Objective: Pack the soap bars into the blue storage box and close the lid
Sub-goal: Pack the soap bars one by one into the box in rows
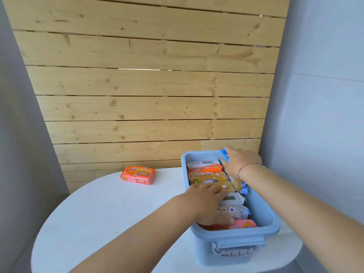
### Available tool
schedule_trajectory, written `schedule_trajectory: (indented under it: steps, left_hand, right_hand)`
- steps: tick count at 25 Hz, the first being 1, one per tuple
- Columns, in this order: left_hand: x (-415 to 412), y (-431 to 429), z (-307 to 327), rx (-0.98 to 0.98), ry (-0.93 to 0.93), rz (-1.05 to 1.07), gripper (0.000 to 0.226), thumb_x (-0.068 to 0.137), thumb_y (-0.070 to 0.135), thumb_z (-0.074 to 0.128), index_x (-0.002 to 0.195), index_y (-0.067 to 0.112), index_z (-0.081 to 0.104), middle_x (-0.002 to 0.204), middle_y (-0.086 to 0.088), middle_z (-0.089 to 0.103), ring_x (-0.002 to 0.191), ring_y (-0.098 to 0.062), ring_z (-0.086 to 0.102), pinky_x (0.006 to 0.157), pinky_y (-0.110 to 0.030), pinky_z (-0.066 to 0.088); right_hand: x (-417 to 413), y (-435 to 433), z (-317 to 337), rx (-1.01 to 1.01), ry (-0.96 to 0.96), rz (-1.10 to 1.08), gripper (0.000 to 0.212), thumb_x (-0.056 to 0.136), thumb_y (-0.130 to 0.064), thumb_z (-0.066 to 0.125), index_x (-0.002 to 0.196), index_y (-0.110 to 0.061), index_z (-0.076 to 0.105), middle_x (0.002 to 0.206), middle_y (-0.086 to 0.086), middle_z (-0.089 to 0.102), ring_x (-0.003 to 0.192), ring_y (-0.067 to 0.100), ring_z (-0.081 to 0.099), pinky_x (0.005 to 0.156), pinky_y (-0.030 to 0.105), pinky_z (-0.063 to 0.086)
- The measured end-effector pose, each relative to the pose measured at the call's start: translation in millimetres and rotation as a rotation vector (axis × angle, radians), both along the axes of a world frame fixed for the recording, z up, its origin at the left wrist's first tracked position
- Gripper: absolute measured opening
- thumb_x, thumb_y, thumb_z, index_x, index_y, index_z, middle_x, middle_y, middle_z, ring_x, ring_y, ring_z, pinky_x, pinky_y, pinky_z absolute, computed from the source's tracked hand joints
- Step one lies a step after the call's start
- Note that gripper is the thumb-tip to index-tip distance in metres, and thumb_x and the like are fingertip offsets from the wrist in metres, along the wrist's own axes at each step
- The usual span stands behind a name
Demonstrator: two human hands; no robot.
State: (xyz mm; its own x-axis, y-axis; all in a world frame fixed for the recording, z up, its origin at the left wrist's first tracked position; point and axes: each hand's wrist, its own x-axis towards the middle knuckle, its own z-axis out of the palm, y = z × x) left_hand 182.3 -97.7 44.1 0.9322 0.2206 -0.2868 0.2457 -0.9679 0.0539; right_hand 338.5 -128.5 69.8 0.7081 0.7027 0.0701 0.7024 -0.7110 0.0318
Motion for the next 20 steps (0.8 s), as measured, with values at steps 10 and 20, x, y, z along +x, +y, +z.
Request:
schedule_trajectory:
  steps: [10,20]
  left_hand:
    - [-13,5,-11,-0.04,-0.172,0.01,0.084,0.083,0.074,0.022,0.147,0.02,0.025,0.159,0.002,0.02,0.148,-0.016,0.01,0.12,-0.047,-0.003]
    - [-68,186,-82,0.058,-0.531,0.692,0.067,0.08,-0.002,0.043,0.144,0.017,0.033,0.151,-0.001,0.034,0.138,-0.026,0.032,0.11,-0.036,0.026]
  right_hand:
    - [2,-14,-17,-0.197,-0.123,0.154,0.028,0.089,-0.006,0.04,0.091,-0.026,0.06,0.102,0.001,0.048,0.108,0.023,0.045,0.082,0.033,0.026]
    - [-23,-31,-8,-0.269,-0.191,0.237,0.027,0.089,-0.004,0.043,0.102,-0.022,0.058,0.076,-0.002,0.037,0.095,0.025,0.055,0.077,0.032,0.023]
